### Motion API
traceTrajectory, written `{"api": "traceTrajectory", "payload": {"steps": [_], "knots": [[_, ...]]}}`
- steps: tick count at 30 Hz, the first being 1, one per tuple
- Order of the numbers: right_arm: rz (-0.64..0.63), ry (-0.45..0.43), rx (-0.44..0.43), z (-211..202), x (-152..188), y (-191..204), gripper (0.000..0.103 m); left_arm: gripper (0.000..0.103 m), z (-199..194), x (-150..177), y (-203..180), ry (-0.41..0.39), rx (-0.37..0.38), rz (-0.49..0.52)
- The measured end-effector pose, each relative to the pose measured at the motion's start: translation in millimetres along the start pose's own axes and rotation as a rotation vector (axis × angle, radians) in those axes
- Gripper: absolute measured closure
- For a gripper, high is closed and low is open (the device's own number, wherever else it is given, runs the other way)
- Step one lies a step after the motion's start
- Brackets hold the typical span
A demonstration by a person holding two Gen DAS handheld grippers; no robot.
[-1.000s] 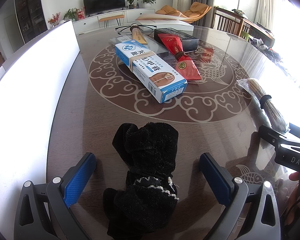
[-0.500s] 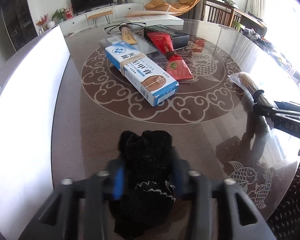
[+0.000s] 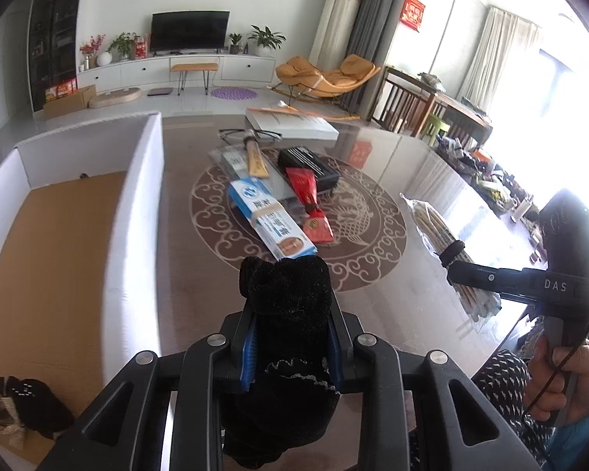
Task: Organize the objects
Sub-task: 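Close the right tool on the swab bag while the left tool grasps the black glove, then carry both items over the cardboard-lined box and open both tools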
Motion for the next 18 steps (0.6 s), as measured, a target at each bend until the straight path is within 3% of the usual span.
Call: {"api": "traceTrajectory", "payload": {"steps": [5,7,9,10,11,12,14,18], "knots": [[-0.159,0.067,-0.172,62.1,-11.6,110.7,0.073,0.075,-25.8,-9.4,87.2,-0.029,-0.19,-0.095],[-0.225,0.126,-0.223,100.1,-13.1,152.5,0.073,0.074,-24.1,-6.9,124.5,-0.008,-0.273,-0.138],[-0.297,0.172,-0.229,136.8,-7.1,187.5,0.072,0.069,-13.3,-1.2,158.1,0.042,-0.355,-0.173],[-0.328,0.196,-0.222,157.1,-3.9,201.1,0.071,0.059,-4.7,2.6,172.4,0.08,-0.424,-0.188],[-0.353,0.225,-0.188,176.6,2.0,211.6,0.065,0.044,2.6,7.4,185.7,0.117,-0.494,-0.208],[-0.368,0.266,-0.136,196.9,7.2,218.1,0.045,0.037,7.1,12.1,196.8,0.139,-0.542,-0.236],[-0.374,0.294,-0.093,217.6,16.4,221.4,0.02,0.035,6.3,20.5,208.6,0.141,-0.554,-0.3],[-0.477,0.177,0.053,189.5,26.6,208.3,0.014,0.033,-8.9,20.2,189.2,0.054,-0.489,-0.317]]}}
Point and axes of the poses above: each gripper's, at about its wrist camera, not at the fingertips, and z roughly the way its jaws point, y to its left, x to its underside, the point moved 1 cm from there along z, roughly the way its jaws point, and after that the axes turned 14 degrees about -x, right-handed, at the moved point
